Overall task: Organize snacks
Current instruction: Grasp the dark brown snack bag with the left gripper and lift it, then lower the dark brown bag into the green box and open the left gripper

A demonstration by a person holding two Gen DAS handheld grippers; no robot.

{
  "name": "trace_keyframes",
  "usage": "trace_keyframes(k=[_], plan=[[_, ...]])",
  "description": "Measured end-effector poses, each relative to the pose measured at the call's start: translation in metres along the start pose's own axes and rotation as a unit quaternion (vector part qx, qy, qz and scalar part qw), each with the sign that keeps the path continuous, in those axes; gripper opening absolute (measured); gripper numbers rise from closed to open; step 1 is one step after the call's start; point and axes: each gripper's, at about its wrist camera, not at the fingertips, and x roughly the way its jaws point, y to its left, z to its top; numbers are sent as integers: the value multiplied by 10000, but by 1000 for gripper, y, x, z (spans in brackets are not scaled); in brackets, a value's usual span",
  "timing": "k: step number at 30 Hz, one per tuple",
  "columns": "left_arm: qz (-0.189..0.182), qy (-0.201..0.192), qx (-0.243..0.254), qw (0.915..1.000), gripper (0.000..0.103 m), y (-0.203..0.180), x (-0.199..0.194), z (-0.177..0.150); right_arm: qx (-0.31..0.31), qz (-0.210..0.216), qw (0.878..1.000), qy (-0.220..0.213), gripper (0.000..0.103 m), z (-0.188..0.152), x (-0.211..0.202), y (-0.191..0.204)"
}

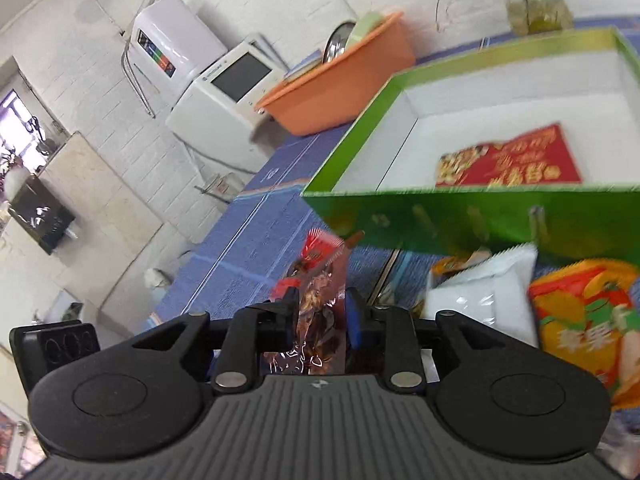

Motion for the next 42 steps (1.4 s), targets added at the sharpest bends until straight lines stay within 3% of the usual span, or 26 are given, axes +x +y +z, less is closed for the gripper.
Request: trace_keyframes(k=[2, 3, 6, 7, 8, 9, 11, 18, 29, 42], plan=[[-21, -7, 22, 10000, 88, 0, 3, -1, -9, -52, 10000, 84, 41, -4, 9, 0], [-100, 32, 64, 9999, 102, 0, 4, -1, -81, -91, 9999, 84, 34, -6, 13, 1], [-87, 42, 51, 9999, 101, 3, 8, 1, -148, 171, 9997, 27, 22, -7, 10, 3], [-142, 6, -49, 9999, 97, 7, 9, 1, -179, 270, 9995, 18, 20, -7, 7, 4], [-130, -26, -151, 9998, 87, 13, 5, 0, -229, 330, 9992, 0, 19, -7, 4, 5], [-139, -63, -290, 9995, 70, 17, 3, 1, -310, 291, 9991, -32, 19, -8, 1, 7], [-364, -6, -656, 9972, 66, 25, -1, 3, -411, 162, 9990, -61, 18, -8, -3, 9], [-48, -215, -92, 9997, 62, 3, -15, 5, -364, 253, 9986, -279, 15, -11, -13, 17], [-110, -705, 322, 9969, 62, -16, -39, 21, -951, 414, 9914, -802, 13, 1, -40, 55], [277, -882, 1021, 9905, 62, -52, -30, 41, -665, 313, 9902, -1190, 14, 14, -52, 40]])
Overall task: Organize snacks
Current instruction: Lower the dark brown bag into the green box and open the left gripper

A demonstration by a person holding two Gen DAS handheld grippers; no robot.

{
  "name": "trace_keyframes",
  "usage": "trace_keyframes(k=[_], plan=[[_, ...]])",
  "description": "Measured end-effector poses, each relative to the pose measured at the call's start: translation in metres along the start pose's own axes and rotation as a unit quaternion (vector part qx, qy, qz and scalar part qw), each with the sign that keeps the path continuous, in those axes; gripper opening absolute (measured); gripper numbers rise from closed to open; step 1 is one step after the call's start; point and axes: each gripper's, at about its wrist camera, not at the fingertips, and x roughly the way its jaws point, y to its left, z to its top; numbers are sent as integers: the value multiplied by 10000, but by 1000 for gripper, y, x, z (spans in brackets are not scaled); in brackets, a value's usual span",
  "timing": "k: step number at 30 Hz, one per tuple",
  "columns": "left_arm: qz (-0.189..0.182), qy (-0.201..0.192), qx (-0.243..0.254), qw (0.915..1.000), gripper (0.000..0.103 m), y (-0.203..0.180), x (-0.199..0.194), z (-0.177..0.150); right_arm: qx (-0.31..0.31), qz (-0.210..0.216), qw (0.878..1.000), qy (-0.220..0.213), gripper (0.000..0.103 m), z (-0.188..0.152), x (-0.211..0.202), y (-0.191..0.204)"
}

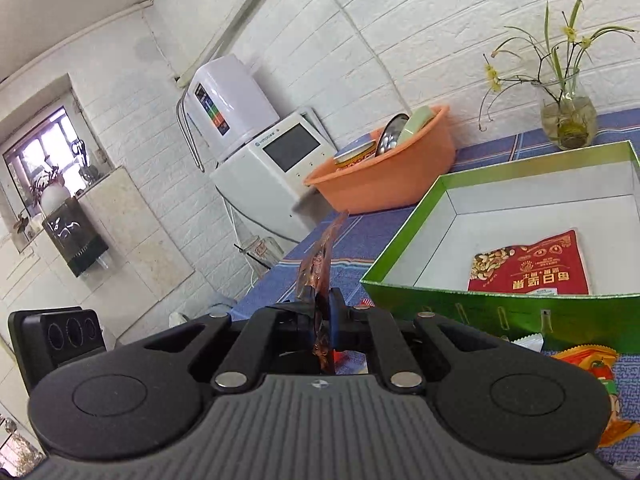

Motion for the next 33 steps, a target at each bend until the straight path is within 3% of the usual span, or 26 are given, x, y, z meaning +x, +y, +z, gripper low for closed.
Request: trace_keyframes(k=[7, 14, 18, 24, 33], plan=[[207, -358, 893, 9951, 62, -26, 10, 48, -175, -96, 9987, -476, 17, 37, -8, 2], [91, -548, 1281, 9902, 62, -51, 58, 87, -419, -666, 9915, -1039, 20, 74, -17, -15], [63, -417, 1129, 9927, 61, -51, 93, 80, -207, -1030, 9907, -863, 21, 74, -9, -44], [15, 96, 1036, 9946, 61, -44, 151, 65, 256, -1559, 9863, -468, 21, 66, 14, -82], [9, 446, 1050, 9935, 62, -34, 184, 59, 601, -1744, 9824, -291, 26, 56, 34, -111]])
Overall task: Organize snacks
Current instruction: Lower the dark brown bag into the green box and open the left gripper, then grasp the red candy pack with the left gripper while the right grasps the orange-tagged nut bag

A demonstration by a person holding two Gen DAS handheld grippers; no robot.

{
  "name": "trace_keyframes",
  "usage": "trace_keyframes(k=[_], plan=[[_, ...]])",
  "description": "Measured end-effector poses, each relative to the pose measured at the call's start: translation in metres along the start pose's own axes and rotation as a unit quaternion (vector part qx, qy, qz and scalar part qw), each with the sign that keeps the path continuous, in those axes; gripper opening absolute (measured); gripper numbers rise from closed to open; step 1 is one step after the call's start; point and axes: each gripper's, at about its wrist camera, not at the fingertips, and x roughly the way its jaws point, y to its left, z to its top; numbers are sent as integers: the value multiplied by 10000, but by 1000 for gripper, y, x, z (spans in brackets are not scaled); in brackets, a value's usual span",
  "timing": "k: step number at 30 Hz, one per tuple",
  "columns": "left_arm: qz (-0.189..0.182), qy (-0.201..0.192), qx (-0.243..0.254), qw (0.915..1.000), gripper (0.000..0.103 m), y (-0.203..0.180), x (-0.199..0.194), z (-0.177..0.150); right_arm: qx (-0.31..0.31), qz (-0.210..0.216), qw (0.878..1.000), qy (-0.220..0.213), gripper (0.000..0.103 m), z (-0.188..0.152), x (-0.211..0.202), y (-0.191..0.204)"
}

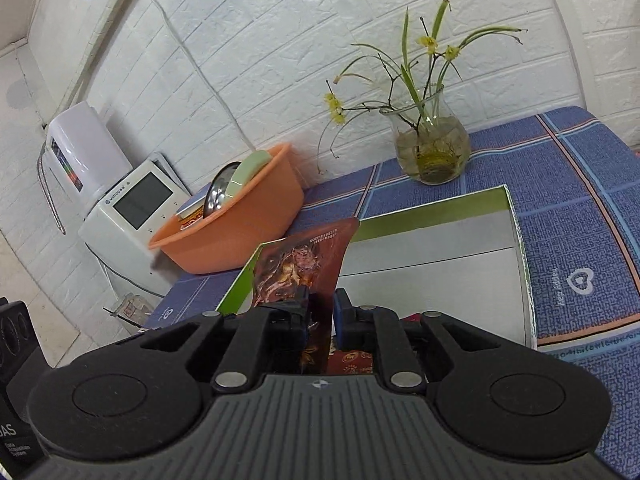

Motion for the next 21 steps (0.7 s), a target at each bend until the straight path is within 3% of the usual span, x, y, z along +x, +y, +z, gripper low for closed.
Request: trace_keyframes(k=[3, 4, 5, 14, 21], plan=[[171, 23, 127, 9998, 62, 2, 2, -3, -6, -356, 9993, 86, 55, -3, 6, -4], [205, 1, 161, 9997, 62, 4, 0, -3, 16, -463, 9989, 42, 79, -4, 4, -6], [222, -64, 140, 9996, 62, 8, -5, -3, 42, -528, 9986, -28, 91, -4, 2, -10], [460, -358, -95, 9983, 78, 42, -66, -10, -34, -496, 9982, -323, 90, -9, -56, -22], [993, -631, -278, 9927, 84, 75, -144, -62, -450, -276, 9960, -723, 90, -53, -132, -14]])
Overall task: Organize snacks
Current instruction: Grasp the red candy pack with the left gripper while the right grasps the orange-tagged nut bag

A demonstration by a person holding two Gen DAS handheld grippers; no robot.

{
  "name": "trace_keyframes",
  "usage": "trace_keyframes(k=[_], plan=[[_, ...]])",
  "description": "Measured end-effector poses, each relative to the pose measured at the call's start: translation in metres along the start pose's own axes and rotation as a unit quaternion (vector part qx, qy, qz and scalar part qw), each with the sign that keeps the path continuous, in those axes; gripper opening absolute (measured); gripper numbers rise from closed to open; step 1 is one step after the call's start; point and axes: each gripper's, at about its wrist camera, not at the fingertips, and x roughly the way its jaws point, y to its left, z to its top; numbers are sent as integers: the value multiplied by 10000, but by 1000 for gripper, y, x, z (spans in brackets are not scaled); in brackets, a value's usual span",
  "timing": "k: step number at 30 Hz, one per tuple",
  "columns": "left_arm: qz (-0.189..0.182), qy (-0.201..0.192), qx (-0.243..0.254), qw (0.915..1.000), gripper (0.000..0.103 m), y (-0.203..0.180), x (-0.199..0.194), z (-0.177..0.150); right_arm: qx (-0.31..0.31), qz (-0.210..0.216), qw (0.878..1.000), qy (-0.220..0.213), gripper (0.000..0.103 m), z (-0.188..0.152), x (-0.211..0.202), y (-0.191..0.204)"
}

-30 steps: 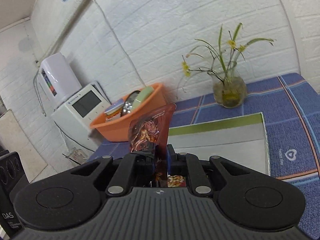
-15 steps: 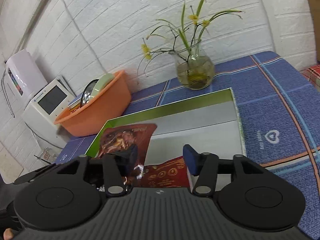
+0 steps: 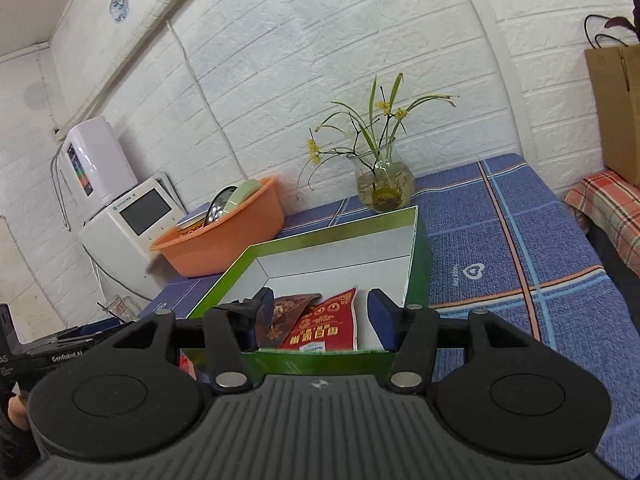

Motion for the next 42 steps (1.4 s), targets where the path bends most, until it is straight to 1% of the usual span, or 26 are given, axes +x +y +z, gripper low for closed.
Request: trace_keyframes(k=[3, 4, 6, 8, 11, 12, 13, 14, 16, 18, 19, 20, 21, 23, 24, 25, 26, 27, 28, 29, 30, 31, 32, 34, 37, 42], plan=[[295, 99, -73, 9995, 84, 20, -17, -21, -51, -58, 10000, -21, 90, -24, -26, 1], [421, 174, -80, 9989, 84, 26, -20, -29, -13, -99, 9999, 6, 90, -32, -33, 0], [520, 279, 7, 9983, 84, 32, -19, -41, 100, -234, 9997, 16, 90, -47, -44, -2], [440, 403, 158, 9981, 84, 33, -13, -52, 145, -461, 9988, -65, 90, -61, -54, -3], [165, 486, 409, 9978, 84, 26, 1, -54, 333, -952, 9946, -226, 91, -75, -66, -5], [78, 495, 569, 9971, 84, 22, 7, -53, 439, -1087, 9928, -260, 92, -78, -68, -6], [24, 514, 711, 9961, 84, 19, 12, -53, 559, -1198, 9908, -285, 99, -79, -70, -8], [-17, 586, 840, 9947, 84, 16, 21, -50, 726, -1354, 9876, -325, 103, -81, -72, -10], [-158, 886, 913, 9917, 84, 16, 40, -48, 1118, -1761, 9774, -351, 103, -84, -73, -13], [-403, 1189, 801, 9889, 84, 21, 57, -48, 1536, -2143, 9645, -123, 103, -86, -66, -17], [-506, 1374, 737, 9865, 84, 24, 66, -50, 1686, -2207, 9607, -5, 103, -86, -61, -19], [-562, 1411, 662, 9862, 87, 27, 71, -51, 1794, -2209, 9586, 105, 103, -88, -55, -20], [-591, 1372, 590, 9870, 97, 30, 73, -52, 1842, -2196, 9578, 211, 103, -90, -49, -19], [-518, 1353, 589, 9877, 99, 31, 77, -54, 1914, -2204, 9556, 414, 103, -92, -36, -20], [-518, 1328, 639, 9877, 99, 30, 77, -54, 1820, -2239, 9570, 311, 103, -92, -33, -17], [-576, 1301, 645, 9877, 99, 29, 76, -55, 1788, -2304, 9560, 315, 103, -89, -28, -17], [-638, 1279, 680, 9874, 96, 26, 74, -55, 1778, -2384, 9542, 326, 103, -88, -25, -17], [-711, 1242, 725, 9870, 89, 24, 72, -55, 1749, -2424, 9538, 307, 103, -87, -22, -18], [-772, 1203, 770, 9867, 84, 22, 69, -55, 1691, -2425, 9549, 292, 103, -86, -19, -19], [-845, 1181, 799, 9862, 74, 20, 67, -55, 1594, -2406, 9570, 279, 103, -86, -18, -20], [-895, 1176, 843, 9854, 67, 17, 65, -55, 1458, -2435, 9585, 261, 103, -87, -18, -20], [-902, 1181, 858, 9852, 64, 16, 63, -55, 1368, -2492, 9584, 251, 88, -89, -18, -20], [-914, 1190, 835, 9851, 62, 14, 61, -55, 1296, -2443, 9608, 223, 87, -91, -20, -20], [-834, 1188, 816, 9860, 61, 11, 56, -57, 1151, -2400, 9637, 207, 84, -93, -24, -18], [-690, 1205, 728, 9876, 60, 8, 44, -61, 968, -2464, 9643, 114, 82, -96, -33, -13], [-357, 1241, 438, 9907, 60, 14, 22, -68, 840, -2413, 9663, -300, 82, -96, -51, -4]])
